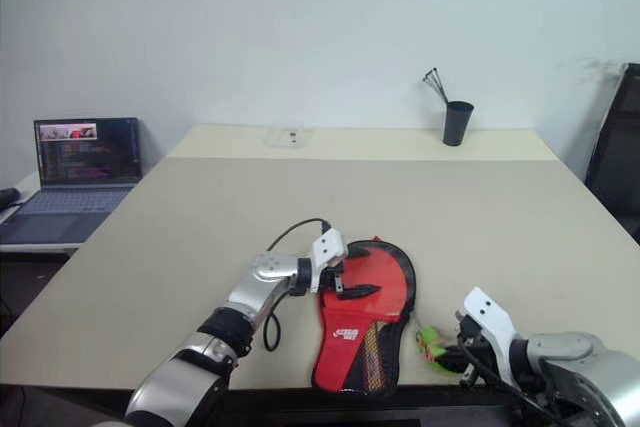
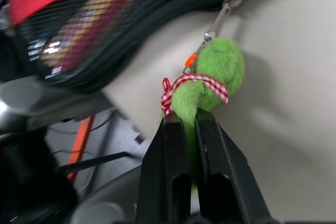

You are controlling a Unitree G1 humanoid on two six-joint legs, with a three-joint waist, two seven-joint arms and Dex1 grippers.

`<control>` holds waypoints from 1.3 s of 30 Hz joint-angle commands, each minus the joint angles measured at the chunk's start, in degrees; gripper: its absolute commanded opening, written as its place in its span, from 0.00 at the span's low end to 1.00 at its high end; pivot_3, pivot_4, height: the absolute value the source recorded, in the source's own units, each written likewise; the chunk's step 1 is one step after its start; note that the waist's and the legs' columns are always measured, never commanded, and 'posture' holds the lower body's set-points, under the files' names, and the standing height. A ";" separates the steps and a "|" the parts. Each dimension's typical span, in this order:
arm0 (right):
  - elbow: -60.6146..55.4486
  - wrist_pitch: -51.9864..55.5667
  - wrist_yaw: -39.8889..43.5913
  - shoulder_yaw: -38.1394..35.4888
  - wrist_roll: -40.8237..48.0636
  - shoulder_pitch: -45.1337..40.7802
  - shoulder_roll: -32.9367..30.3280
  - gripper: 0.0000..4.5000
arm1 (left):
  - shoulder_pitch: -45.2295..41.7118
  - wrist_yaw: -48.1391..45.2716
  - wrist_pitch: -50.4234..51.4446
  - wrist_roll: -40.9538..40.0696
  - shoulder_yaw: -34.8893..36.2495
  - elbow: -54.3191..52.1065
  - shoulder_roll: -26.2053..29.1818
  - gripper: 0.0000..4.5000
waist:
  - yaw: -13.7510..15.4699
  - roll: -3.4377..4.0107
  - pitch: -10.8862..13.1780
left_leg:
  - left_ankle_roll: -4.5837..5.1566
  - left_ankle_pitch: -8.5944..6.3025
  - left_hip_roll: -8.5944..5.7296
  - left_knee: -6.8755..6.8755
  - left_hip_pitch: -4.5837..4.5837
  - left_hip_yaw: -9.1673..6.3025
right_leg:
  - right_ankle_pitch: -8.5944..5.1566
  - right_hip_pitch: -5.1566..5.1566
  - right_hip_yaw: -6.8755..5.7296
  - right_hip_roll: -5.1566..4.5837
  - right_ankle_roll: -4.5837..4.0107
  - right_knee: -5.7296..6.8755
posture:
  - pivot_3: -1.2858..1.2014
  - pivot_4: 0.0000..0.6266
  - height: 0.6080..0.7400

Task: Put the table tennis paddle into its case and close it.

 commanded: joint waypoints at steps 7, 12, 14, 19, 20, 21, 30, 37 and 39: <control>-7.89 -4.28 6.58 -0.35 7.93 8.94 -4.97 0.00 | 1.62 1.05 0.69 3.46 -1.62 2.60 -0.27 0.98 | 0.19 -0.02 0.01 | -0.10 -0.06 -0.01 0.00 0.01 -0.15 | -0.05 0.16 -0.18 -0.04 0.04 -0.14 | 0.52 0.24 1.00; -9.76 -6.32 8.09 -0.32 9.57 12.71 -6.79 0.00 | 1.61 1.27 0.76 3.57 -1.63 2.56 -0.44 0.98 | 0.13 -0.05 0.02 | -0.14 -0.08 0.00 0.07 0.07 -0.18 | -0.05 0.23 -0.22 -0.06 0.04 -0.14 | 0.52 0.24 1.00; -10.46 -6.89 8.12 -0.24 10.33 13.73 -6.98 0.00 | 1.62 1.37 0.80 3.58 -1.61 2.50 -0.51 0.98 | 0.13 -0.05 0.02 | -0.17 -0.10 0.00 0.07 0.07 -0.21 | -0.05 0.24 -0.25 -0.06 0.03 -0.14 | 0.52 0.24 1.00; -11.17 -7.77 6.04 0.71 10.32 13.66 -6.47 0.00 | 2.07 1.43 1.11 3.38 -1.49 1.82 -0.54 0.98 | 0.12 -0.05 0.02 | -0.25 -0.15 0.00 0.09 0.06 -0.21 | -0.06 0.25 -0.25 -0.06 0.02 -0.15 | 0.52 0.24 1.00; -10.58 -7.75 5.61 0.64 10.24 13.05 -6.34 0.00 | 2.16 1.45 1.20 3.27 -1.40 1.70 -0.58 0.98 | 0.12 -0.06 0.02 | -0.27 -0.16 0.00 0.09 0.06 -0.21 | -0.06 0.25 -0.24 -0.06 0.02 -0.15 | 0.52 0.24 1.00; -10.04 -7.85 5.51 0.45 10.31 12.50 -6.43 0.00 | 2.25 1.48 1.28 3.17 -1.33 1.55 -0.62 0.98 | 0.12 -0.05 0.02 | -0.28 -0.17 0.01 0.10 0.06 -0.20 | -0.06 0.25 -0.24 -0.06 0.03 -0.15 | 0.52 0.24 1.00; -4.68 -9.49 9.62 -3.14 13.08 6.40 -9.23 0.40 | 3.58 2.08 2.12 2.66 -1.04 -0.58 -0.90 0.98 | 0.09 -0.06 0.03 | -0.42 -0.26 0.03 0.25 0.03 -0.20 | -0.06 0.28 -0.24 -0.06 0.03 -0.15 | 0.52 0.24 1.00; 3.54 -10.51 9.97 -4.59 14.33 -5.37 -8.66 0.94 | 5.19 2.37 3.19 2.59 -0.73 -4.07 -0.08 0.98 | -0.14 -0.08 0.04 | -0.47 -0.29 0.04 0.34 0.02 -0.20 | -0.06 0.29 -0.24 -0.05 0.03 -0.13 | 0.52 0.24 1.00; 8.21 -12.30 8.84 -2.83 12.19 -11.00 -6.88 0.99 | 6.00 1.97 4.31 1.45 0.20 -6.84 0.87 0.98 | -0.35 -0.09 0.05 | -0.49 -0.31 0.05 0.34 0.03 -0.17 | -0.06 0.29 -0.21 -0.04 0.03 -0.13 | 0.52 0.24 1.00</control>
